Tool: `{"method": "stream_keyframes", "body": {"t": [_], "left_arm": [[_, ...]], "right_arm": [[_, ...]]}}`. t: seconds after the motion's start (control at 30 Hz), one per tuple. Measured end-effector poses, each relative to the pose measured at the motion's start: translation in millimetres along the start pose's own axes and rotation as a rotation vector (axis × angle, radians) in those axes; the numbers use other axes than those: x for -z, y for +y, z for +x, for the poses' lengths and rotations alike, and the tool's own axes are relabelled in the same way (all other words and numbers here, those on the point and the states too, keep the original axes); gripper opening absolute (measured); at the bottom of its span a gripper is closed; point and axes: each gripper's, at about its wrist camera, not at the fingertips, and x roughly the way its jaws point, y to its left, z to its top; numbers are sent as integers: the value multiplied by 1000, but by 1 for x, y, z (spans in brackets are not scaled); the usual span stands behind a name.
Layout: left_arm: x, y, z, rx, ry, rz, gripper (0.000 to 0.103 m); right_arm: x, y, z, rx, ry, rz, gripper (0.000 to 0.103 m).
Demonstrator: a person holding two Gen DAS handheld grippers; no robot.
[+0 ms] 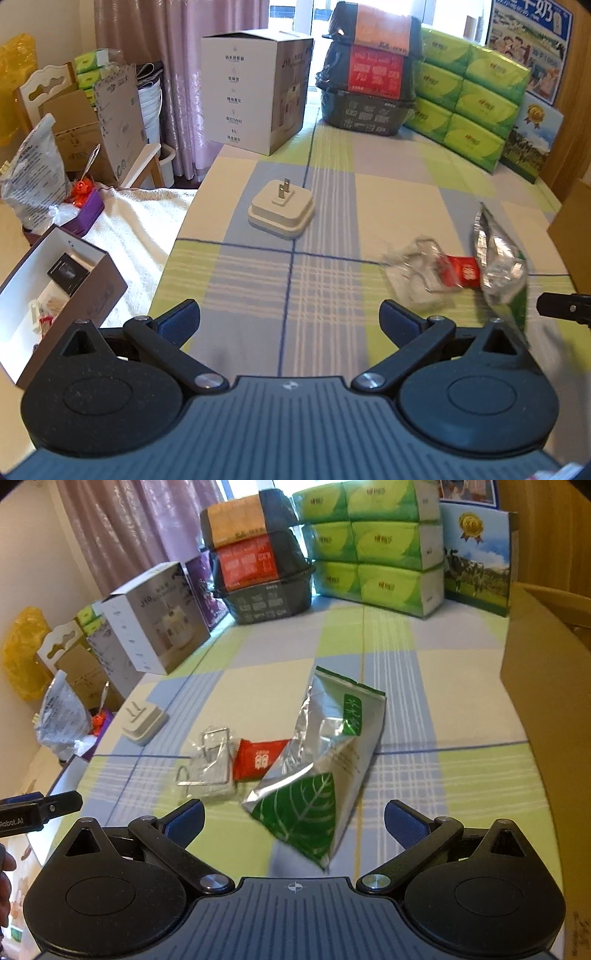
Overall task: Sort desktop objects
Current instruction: 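Lower the right tool onto the foil bag while the left approaches the white plug adapter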
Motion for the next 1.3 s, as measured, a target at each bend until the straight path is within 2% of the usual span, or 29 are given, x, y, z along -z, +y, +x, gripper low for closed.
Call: {"method": "stream_keyframes", "body": {"t": [0.13,0.4,0.6,0.77,0.9,1.0,1.1,1.3], "left_arm": [[-14,5,31,3,-11,11,101],[-34,8,87,2,-18,101,101],[-45,13,106,8,-26,112,102],[-53,14,118,12,-40,135,101],[-60,15,130,13,-50,152,101],[-65,13,138,25,-56,166,101],[-67,12,146,39,-50,174,101],[-62,8,149,56,-14,187,75]], "right_arm": [[-8,0,25,19,7,-9,101],[-9,-4,61,52,54,-18,101],[-14,-2,72,82,44,-42,101],[-12,1,83,88,88,-75,101],[-13,2,83,101,82,-101,100],[-14,-1,82,108,81,-92,83],[-14,0,80,119,76,-102,76],[-15,0,77,124,60,-111,67]]}}
